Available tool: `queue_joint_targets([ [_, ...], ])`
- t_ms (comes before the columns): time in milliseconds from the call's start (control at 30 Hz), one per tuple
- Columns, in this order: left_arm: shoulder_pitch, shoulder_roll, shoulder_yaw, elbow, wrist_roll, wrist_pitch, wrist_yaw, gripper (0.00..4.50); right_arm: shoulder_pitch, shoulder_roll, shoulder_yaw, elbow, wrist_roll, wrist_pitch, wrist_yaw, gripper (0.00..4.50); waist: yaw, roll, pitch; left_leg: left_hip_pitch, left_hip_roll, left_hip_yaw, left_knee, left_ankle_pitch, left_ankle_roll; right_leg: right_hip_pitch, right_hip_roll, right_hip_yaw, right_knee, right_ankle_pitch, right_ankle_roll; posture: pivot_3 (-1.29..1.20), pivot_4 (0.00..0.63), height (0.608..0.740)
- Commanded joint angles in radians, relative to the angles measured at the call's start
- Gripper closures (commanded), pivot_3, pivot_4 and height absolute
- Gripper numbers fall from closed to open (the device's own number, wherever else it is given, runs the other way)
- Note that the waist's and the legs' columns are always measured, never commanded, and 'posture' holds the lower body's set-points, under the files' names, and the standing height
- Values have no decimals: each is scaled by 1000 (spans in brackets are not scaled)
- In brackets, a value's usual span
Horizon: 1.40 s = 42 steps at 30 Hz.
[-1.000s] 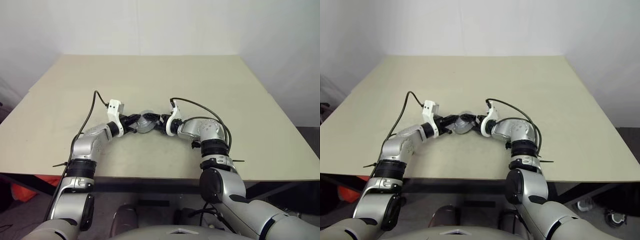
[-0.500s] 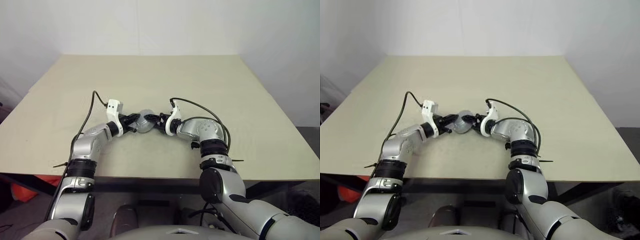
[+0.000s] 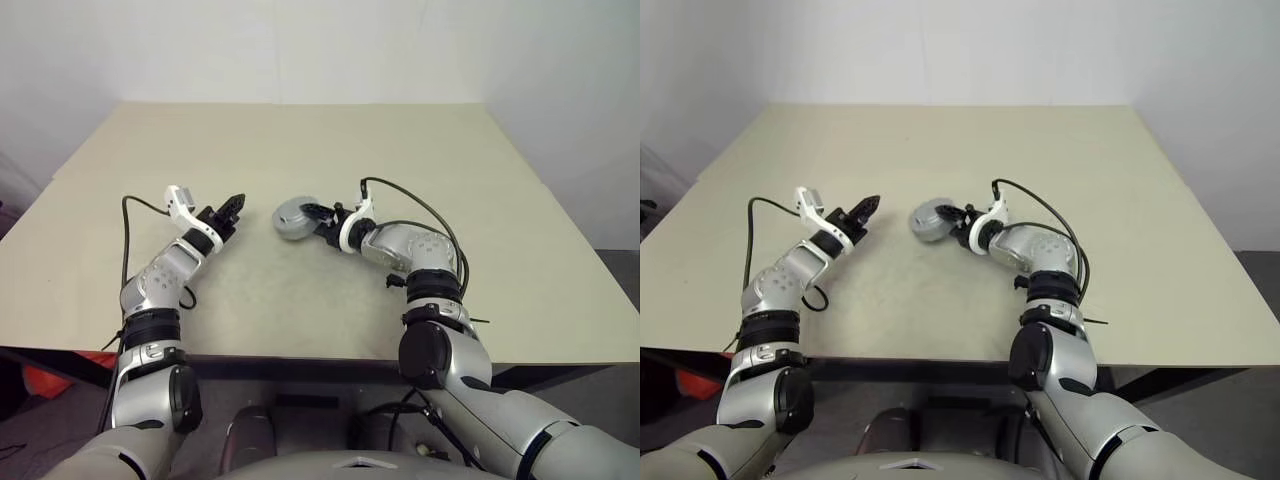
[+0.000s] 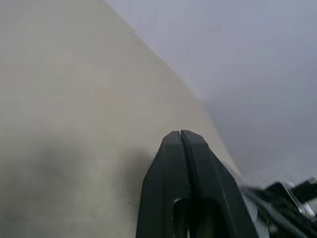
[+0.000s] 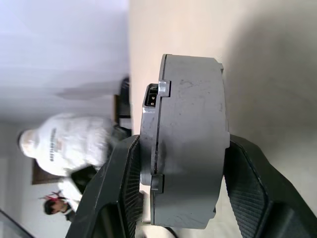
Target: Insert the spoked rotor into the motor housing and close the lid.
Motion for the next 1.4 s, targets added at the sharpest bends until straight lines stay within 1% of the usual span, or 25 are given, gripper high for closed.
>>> queue_joint_targets([
  [33,23,-20,73,-110,-165,61,-22,3606,-109,6,-41,-19,101,-44,0,2440,0,0,0,0,0,0,0,0,0,0,0,0,0,0,0,0,0,740],
  [100,36,-37,110,-129,-229,77,4,3000,-144,10,-56,-3,116,-82,-14,2440,1,-1,0,-1,0,0,1,0,0,0,0,0,0,-2,-3,0,0,740],
  [267,48,-48,162,-130,-314,74,56,3000,-196,16,-60,29,147,-124,-27,2440,0,-1,0,-1,0,0,3,0,0,0,0,0,1,-2,-3,0,0,740],
  [367,48,-51,171,-127,-358,81,69,2494,-202,22,-42,25,165,-105,-25,2440,1,-2,1,-1,0,0,3,0,0,0,0,0,1,0,-1,0,0,740],
  [467,41,-66,173,-132,-435,125,77,1448,-188,40,-14,-7,186,-44,-23,2440,1,-2,1,-2,0,-1,4,0,0,0,0,-1,1,1,1,0,0,740],
  [500,42,-73,163,-143,-445,131,76,1167,-181,46,-3,-19,191,-25,-23,2440,1,-2,1,-2,0,-1,4,0,0,0,0,-1,1,1,1,0,0,740],
  [600,34,-95,140,-149,-441,110,87,67,-167,55,19,-44,199,0,-30,2440,2,-2,1,-3,0,-1,4,0,0,0,0,-1,1,1,1,0,0,740],
  [633,31,-98,138,-144,-445,108,90,10,-164,56,24,-50,203,6,-31,2440,3,-2,1,-3,0,-2,5,0,0,0,0,-2,1,1,1,0,0,740],
  [767,11,-102,132,-108,-471,126,106,10,-151,62,47,-92,231,44,-32,2440,2,-3,1,-3,1,-2,6,0,0,0,0,-2,2,1,2,0,0,740],
  [900,-34,-106,142,-46,-541,176,128,10,-131,73,74,-135,245,75,-32,2440,3,-3,1,-3,1,-2,8,0,0,1,0,-2,3,2,3,0,0,740],
  [1000,-63,-112,136,-23,-569,193,129,10,-113,84,97,-163,251,99,-32,2440,3,-3,1,-4,1,-2,10,0,0,1,0,-1,3,3,4,0,0,740],
  [1300,-65,-115,98,8,-539,197,130,10,-88,82,137,-178,260,94,-43,2440,4,-3,1,-4,1,-2,11,0,0,1,0,-1,3,4,4,0,0,740],
  [1400,-58,-109,95,17,-527,191,130,641,-88,79,139,-174,258,86,-45,2440,4,-3,1,-4,1,-2,11,0,0,1,0,-1,3,4,5,0,0,740],
])
